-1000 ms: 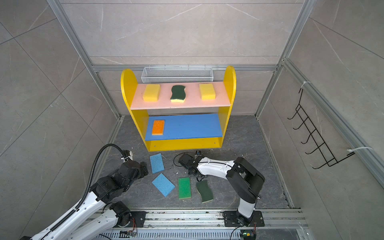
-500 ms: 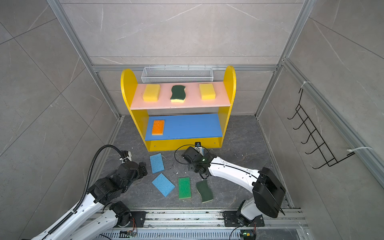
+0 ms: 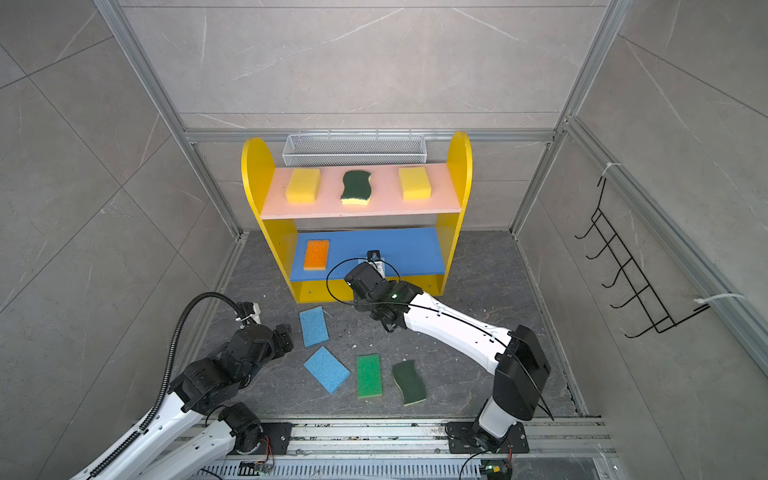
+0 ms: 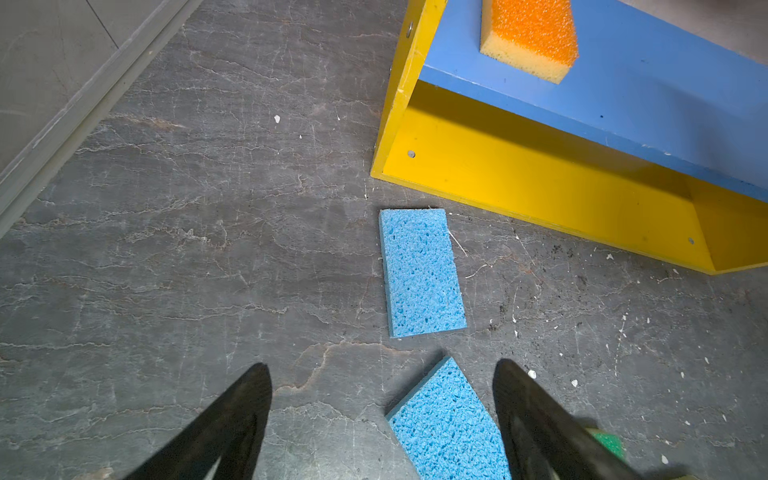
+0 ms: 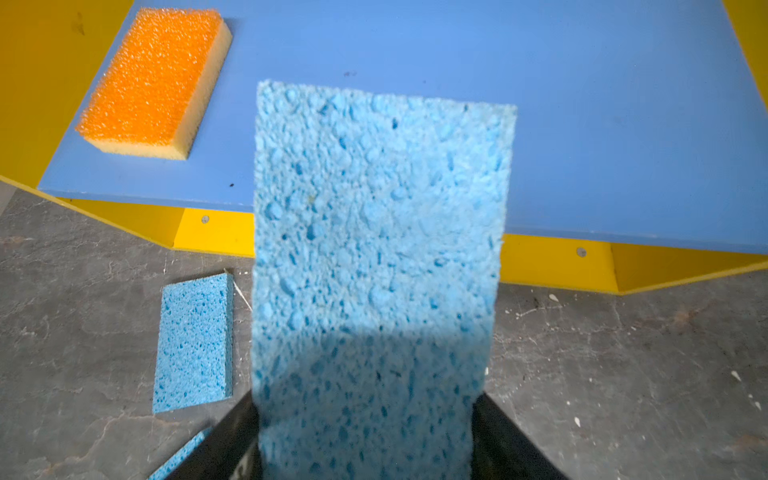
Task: Place and organize the cleaning sponges onto the shelf
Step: 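Lift the blue sponge with the right gripper and carry it over the blue shelf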
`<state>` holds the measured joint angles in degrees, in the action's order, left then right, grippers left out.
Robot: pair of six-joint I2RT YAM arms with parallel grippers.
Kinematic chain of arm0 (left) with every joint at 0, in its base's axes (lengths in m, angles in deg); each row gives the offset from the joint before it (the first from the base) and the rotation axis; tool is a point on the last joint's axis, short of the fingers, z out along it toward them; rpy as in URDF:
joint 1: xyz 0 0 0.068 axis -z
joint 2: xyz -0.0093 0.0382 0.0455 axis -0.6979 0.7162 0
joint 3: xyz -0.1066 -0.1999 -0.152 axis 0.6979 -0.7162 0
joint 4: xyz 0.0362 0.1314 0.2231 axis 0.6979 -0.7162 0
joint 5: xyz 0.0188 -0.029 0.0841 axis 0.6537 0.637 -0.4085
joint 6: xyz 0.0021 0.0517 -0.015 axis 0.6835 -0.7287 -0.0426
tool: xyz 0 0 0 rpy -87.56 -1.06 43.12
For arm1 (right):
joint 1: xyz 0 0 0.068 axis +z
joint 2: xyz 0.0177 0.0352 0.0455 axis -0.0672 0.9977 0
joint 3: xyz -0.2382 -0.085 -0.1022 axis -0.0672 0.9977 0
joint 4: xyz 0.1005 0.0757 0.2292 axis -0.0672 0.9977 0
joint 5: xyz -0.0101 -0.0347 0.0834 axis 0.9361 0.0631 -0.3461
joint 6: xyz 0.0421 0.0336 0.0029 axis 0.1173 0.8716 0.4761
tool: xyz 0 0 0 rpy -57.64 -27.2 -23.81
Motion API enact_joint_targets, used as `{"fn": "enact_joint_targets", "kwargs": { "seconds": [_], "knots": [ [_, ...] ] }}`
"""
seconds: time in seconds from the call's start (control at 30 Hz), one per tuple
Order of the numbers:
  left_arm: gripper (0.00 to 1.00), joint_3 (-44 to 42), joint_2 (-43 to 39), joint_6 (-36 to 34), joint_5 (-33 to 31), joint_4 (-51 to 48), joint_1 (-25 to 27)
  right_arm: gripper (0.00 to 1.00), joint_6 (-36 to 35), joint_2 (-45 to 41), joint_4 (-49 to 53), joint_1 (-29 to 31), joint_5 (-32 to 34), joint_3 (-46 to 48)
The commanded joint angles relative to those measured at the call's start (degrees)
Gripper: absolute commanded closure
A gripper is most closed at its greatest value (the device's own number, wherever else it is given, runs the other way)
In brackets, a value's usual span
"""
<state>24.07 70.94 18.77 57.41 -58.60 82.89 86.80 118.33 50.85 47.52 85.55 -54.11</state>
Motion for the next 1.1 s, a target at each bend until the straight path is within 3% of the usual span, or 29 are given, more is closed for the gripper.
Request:
{"fn": "enact_joint_targets", "kwargs": {
  "seconds": [0.0, 1.07],
  "knots": [
    [0.14, 0.1, -0.6, 0.3, -0.1, 0.4, 0.1, 0.28, -3.0, 2.4, -3.0, -0.9, 1.8, -2.6],
    [0.15, 3.2, 0.7, 0.0, -4.4, -1.6, 0.0, 0.27, -9.5, 19.6, -7.0, -8.7, 1.1, -18.2]
  ]
}}
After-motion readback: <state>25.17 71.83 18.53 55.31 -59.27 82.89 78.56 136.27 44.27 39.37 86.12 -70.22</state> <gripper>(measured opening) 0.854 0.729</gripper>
